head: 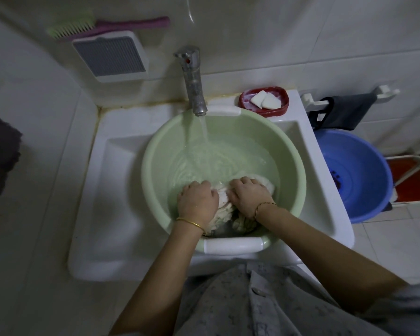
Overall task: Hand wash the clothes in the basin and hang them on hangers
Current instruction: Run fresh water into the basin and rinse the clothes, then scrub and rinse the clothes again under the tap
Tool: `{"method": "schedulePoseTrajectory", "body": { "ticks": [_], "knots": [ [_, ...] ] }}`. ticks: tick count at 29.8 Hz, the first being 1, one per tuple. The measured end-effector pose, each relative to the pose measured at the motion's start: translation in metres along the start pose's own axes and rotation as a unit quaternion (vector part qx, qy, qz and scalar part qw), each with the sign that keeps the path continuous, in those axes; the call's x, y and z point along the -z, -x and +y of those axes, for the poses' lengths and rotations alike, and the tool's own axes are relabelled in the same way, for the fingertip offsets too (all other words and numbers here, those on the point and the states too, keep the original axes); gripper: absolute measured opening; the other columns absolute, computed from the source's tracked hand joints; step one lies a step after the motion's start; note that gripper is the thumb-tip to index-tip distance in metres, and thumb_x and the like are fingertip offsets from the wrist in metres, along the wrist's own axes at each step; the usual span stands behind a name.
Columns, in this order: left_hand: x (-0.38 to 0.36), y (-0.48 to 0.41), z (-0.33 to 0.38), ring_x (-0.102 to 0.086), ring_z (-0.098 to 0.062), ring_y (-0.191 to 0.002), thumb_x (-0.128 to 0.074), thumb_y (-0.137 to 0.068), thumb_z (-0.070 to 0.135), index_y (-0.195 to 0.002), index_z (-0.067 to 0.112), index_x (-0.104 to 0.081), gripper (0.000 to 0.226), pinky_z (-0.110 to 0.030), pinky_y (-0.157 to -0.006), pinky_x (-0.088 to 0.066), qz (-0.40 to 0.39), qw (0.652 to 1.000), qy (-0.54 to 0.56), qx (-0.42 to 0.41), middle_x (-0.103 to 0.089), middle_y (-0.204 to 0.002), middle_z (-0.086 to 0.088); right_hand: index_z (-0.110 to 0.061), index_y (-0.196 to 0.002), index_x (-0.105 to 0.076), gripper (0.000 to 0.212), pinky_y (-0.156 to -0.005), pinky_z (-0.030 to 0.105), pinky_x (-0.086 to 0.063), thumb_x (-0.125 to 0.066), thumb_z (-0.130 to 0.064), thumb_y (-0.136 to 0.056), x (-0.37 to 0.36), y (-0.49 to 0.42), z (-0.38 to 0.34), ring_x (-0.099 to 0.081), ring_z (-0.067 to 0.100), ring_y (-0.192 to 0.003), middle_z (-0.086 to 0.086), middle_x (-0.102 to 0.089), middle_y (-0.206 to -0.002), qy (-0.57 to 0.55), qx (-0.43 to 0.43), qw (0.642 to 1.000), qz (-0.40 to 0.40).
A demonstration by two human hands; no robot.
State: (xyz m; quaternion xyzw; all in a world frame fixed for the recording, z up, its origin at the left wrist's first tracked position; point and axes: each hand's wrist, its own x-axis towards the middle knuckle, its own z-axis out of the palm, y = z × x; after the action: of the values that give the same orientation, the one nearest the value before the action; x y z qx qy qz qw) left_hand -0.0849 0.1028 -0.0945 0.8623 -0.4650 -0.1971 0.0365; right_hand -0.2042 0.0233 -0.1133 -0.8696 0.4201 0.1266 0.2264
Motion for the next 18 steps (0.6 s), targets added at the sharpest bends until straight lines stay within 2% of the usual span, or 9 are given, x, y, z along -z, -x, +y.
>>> {"method": "schedulePoseTrajectory", "body": {
  "ticks": [4,7,9,11,14,18],
  "knots": [
    [0.009,-0.003,-0.001,-0.050,-0.034,-0.106,-0.044,-0.089,0.022,-0.109,0.008,-0.064,0.032,-0.038,-0.087,-0.041,0.077,0.996,0.043,0.019,-0.059,-0.111,-0.017,-0.015,-0.130,-0.048,0.041,-0.097,0.037,-0.039,-0.040,-0.039,-0.097,0.008,-0.006,0.004,-0.047,0.030,-0.118,0.012,-0.050,-0.128,-0.042,-0.011,0.999,-0.029],
    [0.014,-0.004,-0.003,-0.053,-0.035,-0.105,-0.038,-0.078,0.023,-0.110,0.006,-0.065,0.045,-0.040,-0.089,-0.042,0.135,0.987,0.083,-0.014,-0.061,-0.111,-0.017,-0.018,-0.135,-0.045,0.041,-0.100,0.039,-0.039,-0.043,-0.035,-0.097,0.016,-0.010,0.008,-0.047,0.030,-0.120,0.010,-0.047,-0.133,-0.054,-0.010,0.998,-0.038],
    [0.017,-0.006,-0.004,-0.053,-0.036,-0.106,-0.043,-0.079,0.017,-0.113,0.005,-0.064,0.042,-0.041,-0.091,-0.043,0.162,0.981,0.096,-0.047,-0.062,-0.113,-0.016,-0.019,-0.136,-0.044,0.042,-0.102,0.039,-0.039,-0.044,-0.033,-0.097,0.021,-0.014,0.010,-0.047,0.031,-0.121,0.010,-0.046,-0.134,-0.057,-0.005,0.998,-0.032],
    [0.022,-0.009,-0.004,-0.051,-0.035,-0.110,-0.044,-0.080,0.014,-0.117,0.005,-0.062,0.042,-0.041,-0.095,-0.042,0.175,0.978,0.095,-0.065,-0.060,-0.118,-0.015,-0.018,-0.137,-0.043,0.040,-0.103,0.041,-0.038,-0.043,-0.030,-0.098,0.023,-0.017,0.011,-0.046,0.032,-0.122,0.011,-0.045,-0.135,-0.060,0.000,0.998,-0.026],
    [0.030,-0.013,-0.002,-0.052,-0.036,-0.114,-0.035,-0.076,0.019,-0.116,0.005,-0.062,0.051,-0.041,-0.098,-0.042,0.211,0.970,0.071,-0.103,-0.059,-0.121,-0.017,-0.018,-0.137,-0.043,0.038,-0.102,0.042,-0.040,-0.042,-0.027,-0.099,0.025,-0.019,0.010,-0.045,0.031,-0.122,0.011,-0.045,-0.135,-0.054,0.008,0.998,-0.012],
    [0.045,-0.016,0.006,-0.048,-0.037,-0.120,-0.040,-0.076,0.016,-0.118,0.007,-0.061,0.047,-0.047,-0.100,-0.041,0.250,0.958,0.018,-0.139,-0.053,-0.130,-0.018,-0.018,-0.136,-0.044,0.039,-0.101,0.042,-0.040,-0.043,-0.026,-0.098,0.028,-0.020,0.007,-0.045,0.030,-0.123,0.010,-0.045,-0.135,-0.054,0.019,0.998,0.002]
  ]
}}
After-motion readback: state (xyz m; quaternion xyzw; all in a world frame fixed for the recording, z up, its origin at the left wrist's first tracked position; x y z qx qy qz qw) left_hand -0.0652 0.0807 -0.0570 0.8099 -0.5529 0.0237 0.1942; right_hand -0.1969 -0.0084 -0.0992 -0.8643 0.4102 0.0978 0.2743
